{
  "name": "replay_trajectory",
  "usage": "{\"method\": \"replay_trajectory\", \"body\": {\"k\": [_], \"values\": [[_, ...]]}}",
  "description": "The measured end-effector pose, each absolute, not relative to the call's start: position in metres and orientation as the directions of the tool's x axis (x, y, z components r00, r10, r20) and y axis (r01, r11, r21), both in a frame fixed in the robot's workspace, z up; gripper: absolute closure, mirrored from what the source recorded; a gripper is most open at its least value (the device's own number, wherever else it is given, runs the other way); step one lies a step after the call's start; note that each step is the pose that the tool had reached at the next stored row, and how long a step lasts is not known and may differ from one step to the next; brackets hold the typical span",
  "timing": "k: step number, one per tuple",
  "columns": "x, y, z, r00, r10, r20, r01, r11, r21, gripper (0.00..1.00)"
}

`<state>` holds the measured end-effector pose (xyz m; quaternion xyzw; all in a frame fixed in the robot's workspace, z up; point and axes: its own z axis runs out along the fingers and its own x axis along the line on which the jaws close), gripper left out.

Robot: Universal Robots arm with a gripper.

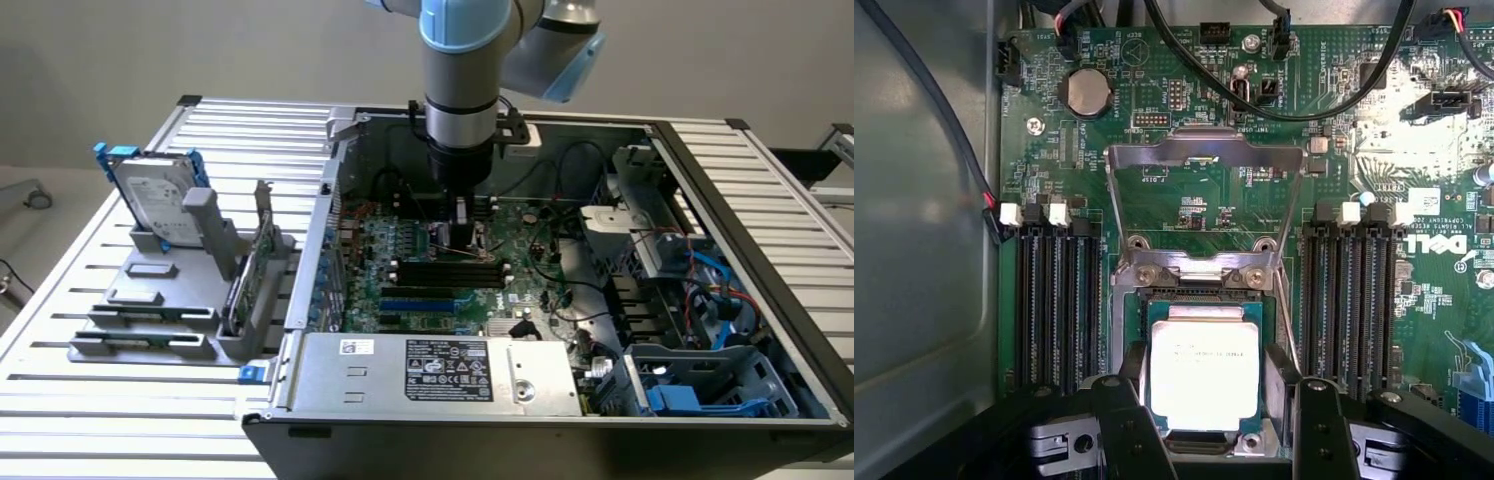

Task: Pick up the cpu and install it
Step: 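Place the cpu into insertion slot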

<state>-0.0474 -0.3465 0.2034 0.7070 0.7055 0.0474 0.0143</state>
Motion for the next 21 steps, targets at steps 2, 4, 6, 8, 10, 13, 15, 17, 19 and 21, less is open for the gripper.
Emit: {"method": "replay_trajectory", "body": {"k": [2, 4, 6, 8, 10, 13, 15, 17, 19, 21], "values": [[-0.0474, -0.3464, 0.2030, 0.002, 0.999, 0.048, 0.996, -0.006, 0.087, 0.45], [-0.0474, -0.3464, 0.2025, 0.004, 0.999, 0.049, 0.996, -0.008, 0.087, 0.45], [-0.0473, -0.3464, 0.2019, 0.005, 0.999, 0.050, 0.996, -0.010, 0.087, 0.45], [-0.0474, -0.3464, 0.2012, 0.006, 0.999, 0.051, 0.996, -0.011, 0.087, 0.45], [-0.0474, -0.3464, 0.2005, 0.007, 0.999, 0.051, 0.996, -0.012, 0.087, 0.45], [-0.0473, -0.3464, 0.1997, 0.008, 0.999, 0.052, 0.996, -0.013, 0.087, 0.45], [-0.0473, -0.3463, 0.1993, 0.009, 0.999, 0.053, 0.996, -0.013, 0.087, 0.45], [-0.0473, -0.3462, 0.1989, 0.009, 0.999, 0.053, 0.996, -0.014, 0.087, 0.45], [-0.0473, -0.3461, 0.1985, 0.010, 0.999, 0.054, 0.996, -0.014, 0.087, 0.45], [-0.0473, -0.3459, 0.1982, 0.010, 0.998, 0.054, 0.996, -0.015, 0.087, 0.45]]}}
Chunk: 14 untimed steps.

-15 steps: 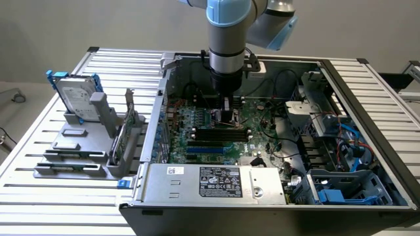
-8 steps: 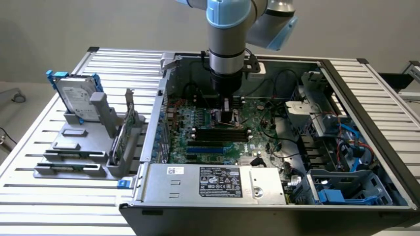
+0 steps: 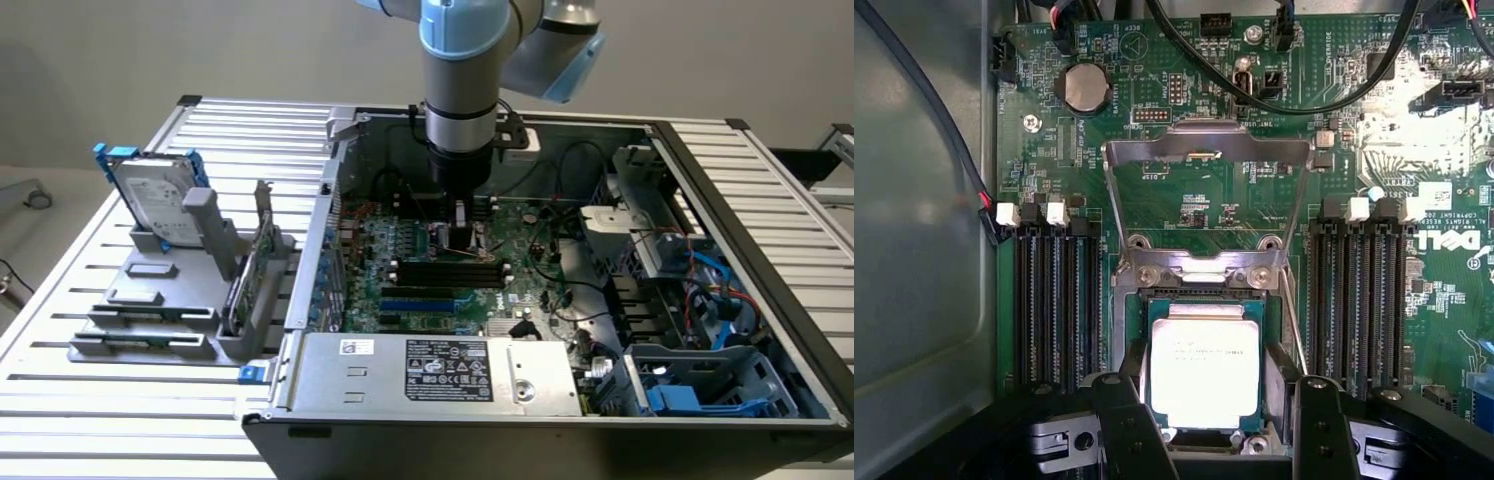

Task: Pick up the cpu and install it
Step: 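Place the cpu into insertion slot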

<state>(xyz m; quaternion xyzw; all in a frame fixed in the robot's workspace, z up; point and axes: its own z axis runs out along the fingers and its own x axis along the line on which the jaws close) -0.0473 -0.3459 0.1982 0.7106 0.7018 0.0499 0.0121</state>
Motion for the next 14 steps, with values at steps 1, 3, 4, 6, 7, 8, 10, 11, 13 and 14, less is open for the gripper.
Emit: {"method": "replay_trajectory", "body": {"k": [1, 3, 4, 6, 7, 8, 10, 11, 13, 14], "values": [[-0.0473, -0.3459, 0.1980, 0.010, 0.998, 0.054, 0.996, -0.015, 0.087, 0.45], [-0.0474, -0.3458, 0.1977, 0.011, 0.998, 0.054, 0.996, -0.015, 0.087, 0.45], [-0.0473, -0.3457, 0.1976, 0.011, 0.998, 0.054, 0.996, -0.015, 0.087, 0.45], [-0.0473, -0.3456, 0.1973, 0.011, 0.998, 0.055, 0.996, -0.016, 0.087, 0.45], [-0.0473, -0.3456, 0.1973, 0.011, 0.998, 0.055, 0.996, -0.016, 0.087, 0.45], [-0.0473, -0.3456, 0.1972, 0.011, 0.998, 0.055, 0.996, -0.016, 0.087, 0.45], [-0.0471, -0.3456, 0.1969, 0.011, 0.998, 0.056, 0.996, -0.016, 0.087, 0.45], [-0.0471, -0.3456, 0.1968, 0.011, 0.998, 0.056, 0.996, -0.016, 0.087, 0.45], [-0.0470, -0.3456, 0.1967, 0.011, 0.998, 0.056, 0.996, -0.016, 0.087, 0.45], [-0.0470, -0.3456, 0.1966, 0.011, 0.998, 0.056, 0.996, -0.016, 0.087, 0.45]]}}
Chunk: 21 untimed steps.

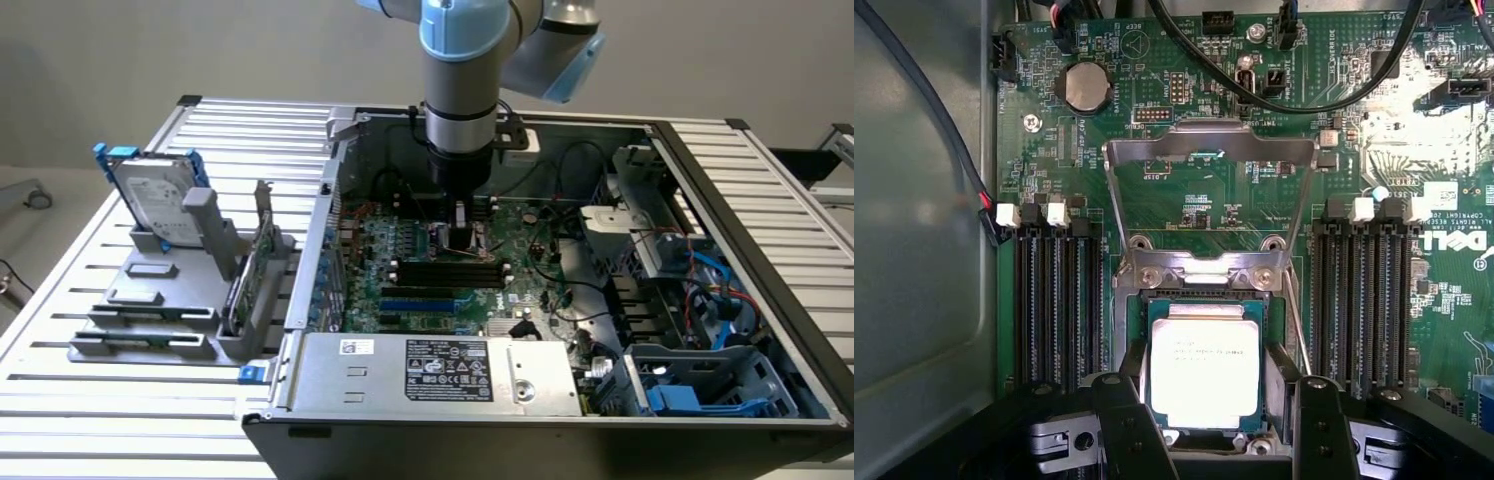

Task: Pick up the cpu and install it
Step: 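Place the cpu into insertion slot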

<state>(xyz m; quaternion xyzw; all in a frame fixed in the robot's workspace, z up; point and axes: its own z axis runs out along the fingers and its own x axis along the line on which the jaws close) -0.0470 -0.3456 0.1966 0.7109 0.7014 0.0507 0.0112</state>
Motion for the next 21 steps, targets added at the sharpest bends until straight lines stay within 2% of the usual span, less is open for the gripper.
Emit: {"method": "replay_trajectory", "body": {"k": [21], "values": [[-0.0470, -0.3440, 0.1954, 0.011, 0.998, 0.056, 0.996, -0.016, 0.085, 0.45]]}}
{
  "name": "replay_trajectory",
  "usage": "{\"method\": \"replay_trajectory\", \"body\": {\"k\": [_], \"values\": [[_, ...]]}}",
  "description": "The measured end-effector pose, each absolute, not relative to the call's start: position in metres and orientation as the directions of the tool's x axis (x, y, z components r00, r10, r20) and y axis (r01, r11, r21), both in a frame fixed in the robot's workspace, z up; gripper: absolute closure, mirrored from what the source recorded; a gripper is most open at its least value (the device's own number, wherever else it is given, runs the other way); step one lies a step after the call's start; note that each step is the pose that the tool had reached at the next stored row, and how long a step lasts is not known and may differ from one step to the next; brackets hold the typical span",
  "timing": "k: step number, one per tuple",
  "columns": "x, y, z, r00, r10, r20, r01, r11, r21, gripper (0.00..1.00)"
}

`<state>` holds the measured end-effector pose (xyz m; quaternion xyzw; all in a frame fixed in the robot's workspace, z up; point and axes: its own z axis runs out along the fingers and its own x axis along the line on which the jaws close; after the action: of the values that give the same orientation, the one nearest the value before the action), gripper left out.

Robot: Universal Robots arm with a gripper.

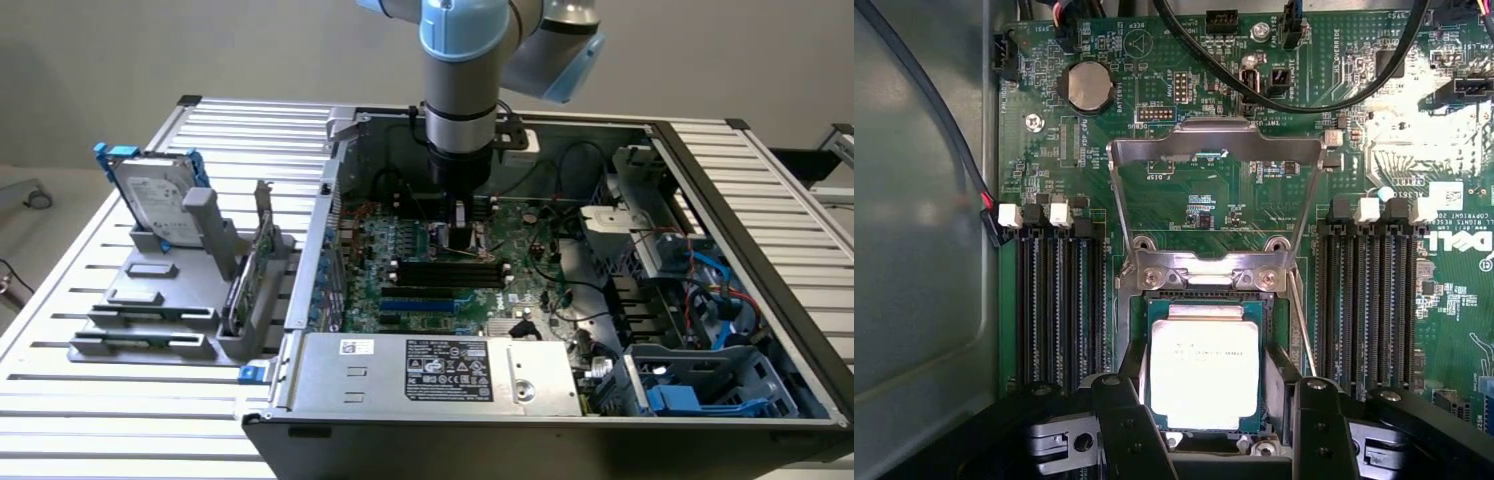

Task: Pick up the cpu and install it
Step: 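Place the cpu into insertion slot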

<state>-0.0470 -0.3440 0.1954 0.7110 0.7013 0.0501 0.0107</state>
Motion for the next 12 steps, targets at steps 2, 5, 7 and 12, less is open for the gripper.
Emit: {"method": "replay_trajectory", "body": {"k": [2, 5, 7, 12], "values": [[-0.0470, -0.3440, 0.1953, 0.012, 0.998, 0.056, 0.996, -0.016, 0.085, 0.45], [-0.0470, -0.3440, 0.1953, 0.012, 0.998, 0.054, 0.996, -0.016, 0.084, 0.45], [-0.0469, -0.3440, 0.1952, 0.012, 0.999, 0.053, 0.996, -0.017, 0.084, 0.45], [-0.0470, -0.3440, 0.1949, 0.013, 0.999, 0.050, 0.996, -0.017, 0.084, 0.45]]}}
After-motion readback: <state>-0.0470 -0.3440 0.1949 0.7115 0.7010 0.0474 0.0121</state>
